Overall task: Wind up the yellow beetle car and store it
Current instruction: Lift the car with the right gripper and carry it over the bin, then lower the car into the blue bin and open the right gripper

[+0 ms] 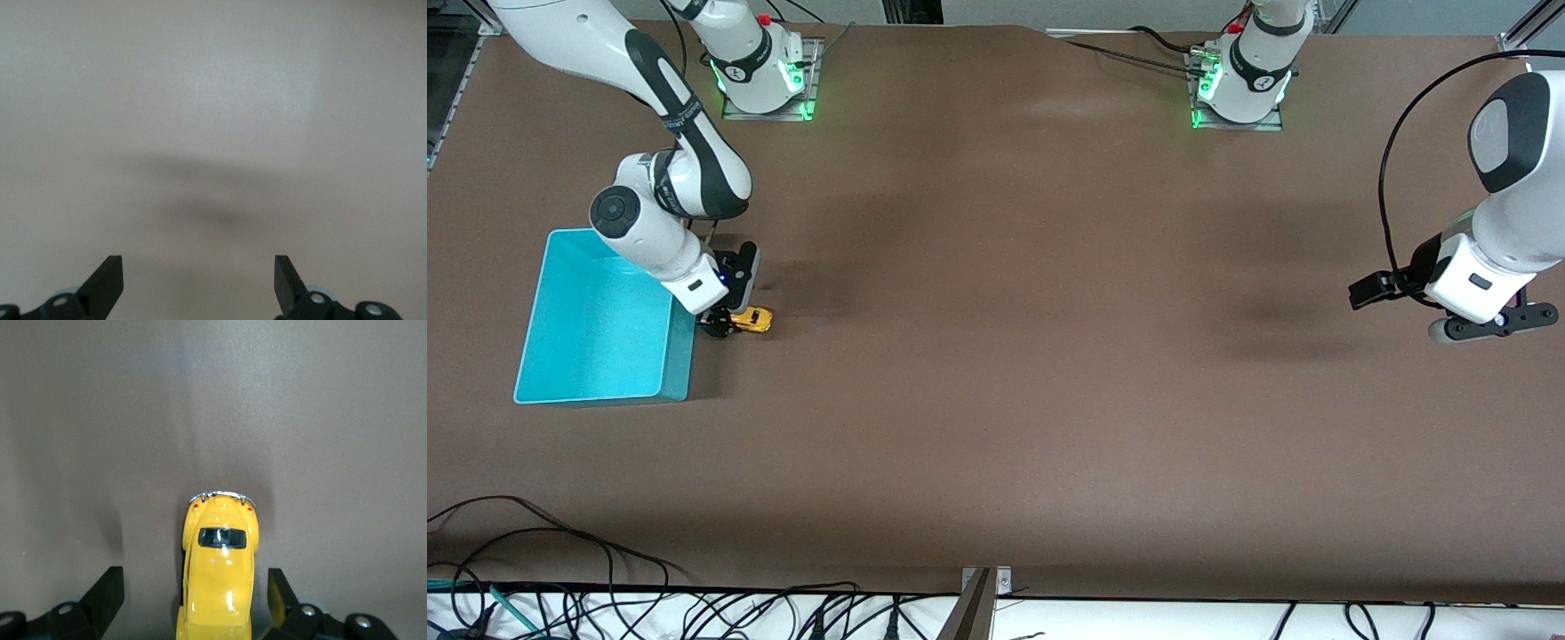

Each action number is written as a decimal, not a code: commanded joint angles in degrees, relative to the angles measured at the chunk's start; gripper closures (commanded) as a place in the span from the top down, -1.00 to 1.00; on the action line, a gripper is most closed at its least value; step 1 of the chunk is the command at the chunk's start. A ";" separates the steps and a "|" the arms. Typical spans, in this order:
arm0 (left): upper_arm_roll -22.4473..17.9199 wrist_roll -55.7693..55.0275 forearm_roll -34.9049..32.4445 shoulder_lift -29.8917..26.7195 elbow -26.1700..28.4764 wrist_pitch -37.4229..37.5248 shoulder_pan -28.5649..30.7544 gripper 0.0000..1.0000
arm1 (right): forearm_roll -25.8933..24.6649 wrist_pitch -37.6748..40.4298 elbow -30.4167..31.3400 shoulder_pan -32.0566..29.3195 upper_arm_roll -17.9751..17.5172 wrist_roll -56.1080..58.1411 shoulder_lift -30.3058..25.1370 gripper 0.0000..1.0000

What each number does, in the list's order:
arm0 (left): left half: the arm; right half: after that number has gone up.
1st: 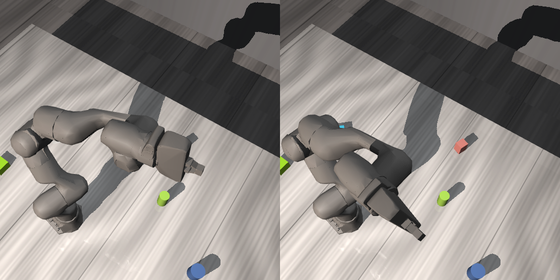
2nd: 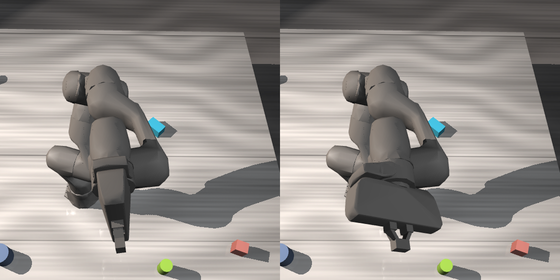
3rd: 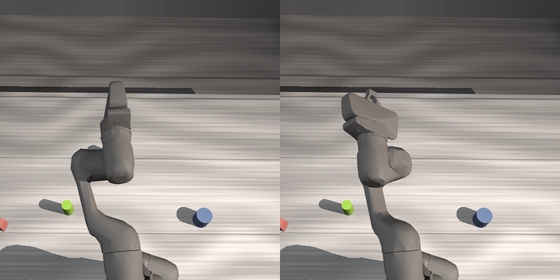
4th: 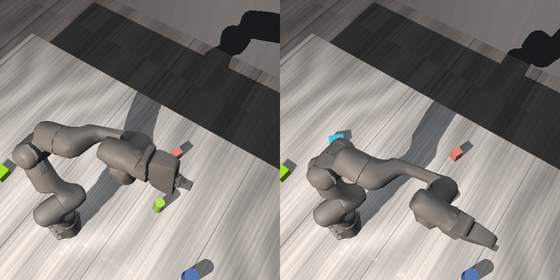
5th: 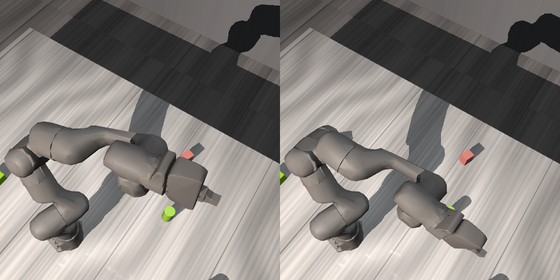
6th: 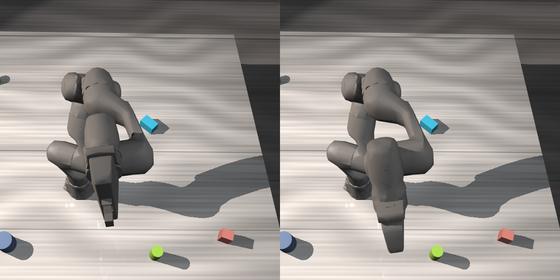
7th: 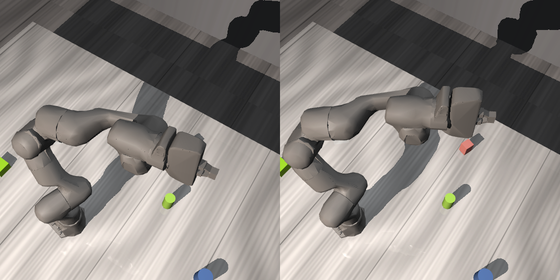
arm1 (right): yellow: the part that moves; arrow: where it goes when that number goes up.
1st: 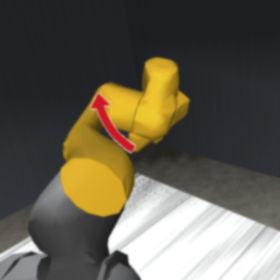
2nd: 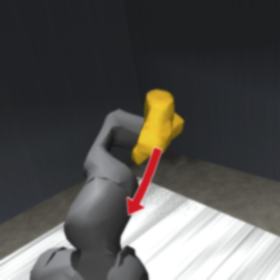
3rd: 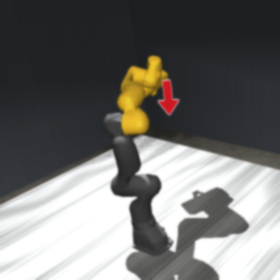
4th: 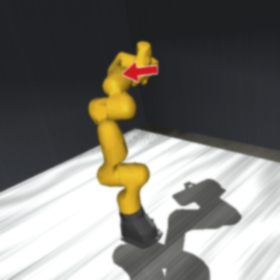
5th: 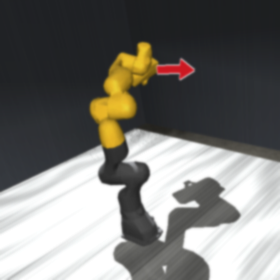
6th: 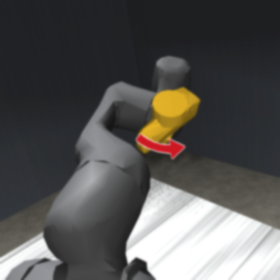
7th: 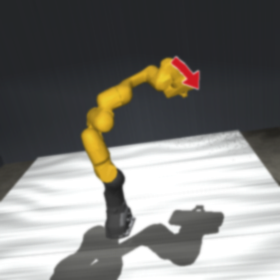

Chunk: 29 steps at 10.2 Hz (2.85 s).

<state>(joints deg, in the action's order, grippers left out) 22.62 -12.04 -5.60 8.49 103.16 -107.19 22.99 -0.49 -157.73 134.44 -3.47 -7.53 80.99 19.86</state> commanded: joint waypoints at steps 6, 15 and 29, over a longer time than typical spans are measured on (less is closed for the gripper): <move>0.23 1.14 0.59 0.21 -1.47 3.38 -0.14 1.00 | -0.39 4.42 0.21 -0.39 -0.38 1.71 -5.69 -1.00; 0.15 0.96 0.77 0.03 -1.56 4.44 -0.58 1.00 | 0.13 28.79 -1.02 -0.57 1.28 9.15 -24.79 -1.00; 0.06 1.14 0.94 0.30 -1.30 4.44 -0.40 1.00 | 6.64 19.83 -16.23 -11.56 9.73 44.60 3.60 -1.00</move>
<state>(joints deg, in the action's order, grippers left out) 22.70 -12.04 -5.60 8.64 102.82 -103.89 22.49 4.57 -138.23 119.48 -14.54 2.67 124.13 22.63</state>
